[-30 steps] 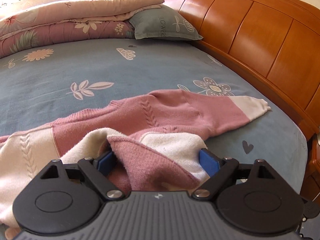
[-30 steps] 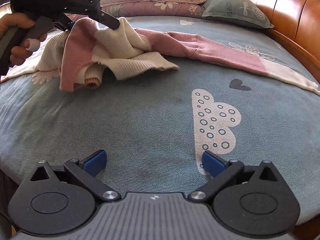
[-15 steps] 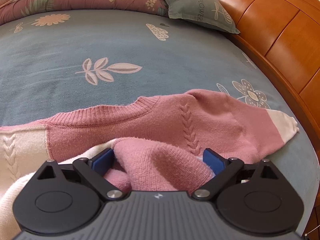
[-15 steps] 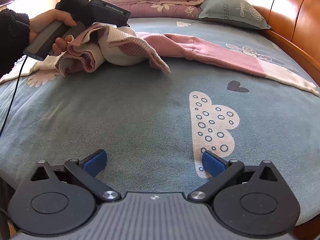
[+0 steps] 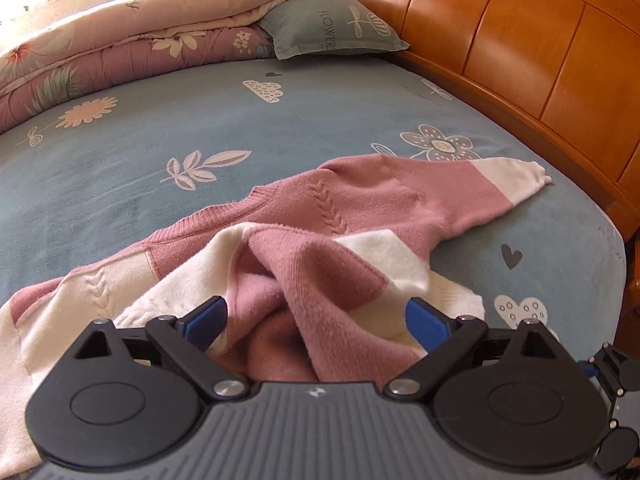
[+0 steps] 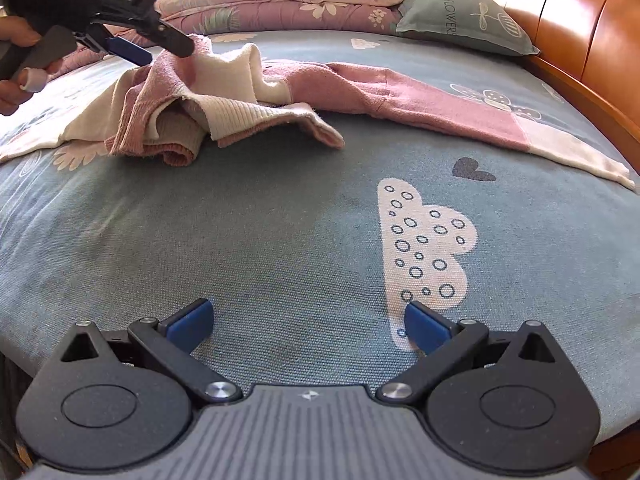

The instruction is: Fold clothes

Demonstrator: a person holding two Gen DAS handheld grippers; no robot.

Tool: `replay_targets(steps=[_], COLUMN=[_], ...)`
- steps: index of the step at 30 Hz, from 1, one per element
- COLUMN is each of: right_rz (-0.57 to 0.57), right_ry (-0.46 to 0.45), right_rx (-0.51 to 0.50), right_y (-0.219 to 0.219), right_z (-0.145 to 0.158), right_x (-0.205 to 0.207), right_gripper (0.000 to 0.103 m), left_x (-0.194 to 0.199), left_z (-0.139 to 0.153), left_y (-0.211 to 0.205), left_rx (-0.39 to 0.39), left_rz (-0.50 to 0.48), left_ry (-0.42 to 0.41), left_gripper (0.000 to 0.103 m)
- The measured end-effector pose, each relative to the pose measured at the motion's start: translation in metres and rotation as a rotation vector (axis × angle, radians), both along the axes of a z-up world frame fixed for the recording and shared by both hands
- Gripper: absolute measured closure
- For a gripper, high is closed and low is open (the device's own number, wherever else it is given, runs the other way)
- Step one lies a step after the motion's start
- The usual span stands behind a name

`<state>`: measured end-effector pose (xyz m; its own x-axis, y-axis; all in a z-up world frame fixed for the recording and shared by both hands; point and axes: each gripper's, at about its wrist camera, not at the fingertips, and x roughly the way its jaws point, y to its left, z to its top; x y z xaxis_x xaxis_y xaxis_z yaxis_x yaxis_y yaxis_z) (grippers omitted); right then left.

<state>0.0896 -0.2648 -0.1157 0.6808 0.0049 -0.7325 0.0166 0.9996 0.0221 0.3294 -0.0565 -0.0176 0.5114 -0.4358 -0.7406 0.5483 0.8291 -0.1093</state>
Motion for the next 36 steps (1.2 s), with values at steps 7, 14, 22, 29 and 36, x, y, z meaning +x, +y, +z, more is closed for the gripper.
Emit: replay_targets(steps=[7, 14, 22, 29, 36], right_rz=[0.013, 0.076, 0.241, 0.488, 0.650], right_ry=[0.043, -0.066, -0.220, -0.240, -0.250], right_rx=[-0.018, -0.127, -0.402, -0.771, -1.006], right_y=[0.004, 0.012, 0.037, 0.070, 0.077], right_z=[0.006, 0.027, 0.042, 0.014, -0.021], right_x=[0.000, 0.008, 0.055, 0.085, 0.098], right_gripper=[0.000, 0.000, 0.000, 0.033, 0.074], left_x=[-0.062, -0.097, -0.102, -0.102, -0.096], left_z=[-0.002, -0.028, -0.051, -0.065, -0.073], left_y=[0.004, -0.002, 0.008, 0.019, 0.023], left_rx=[0.098, 0.209, 0.176, 0.133, 0.121], left_rz=[-0.089, -0.146, -0.083, -0.038, -0.031], left_ry=[-0.083, -0.155, -0.127, -0.083, -0.056], left_gripper=[0.007, 0.007, 0.007, 0.007, 0.007])
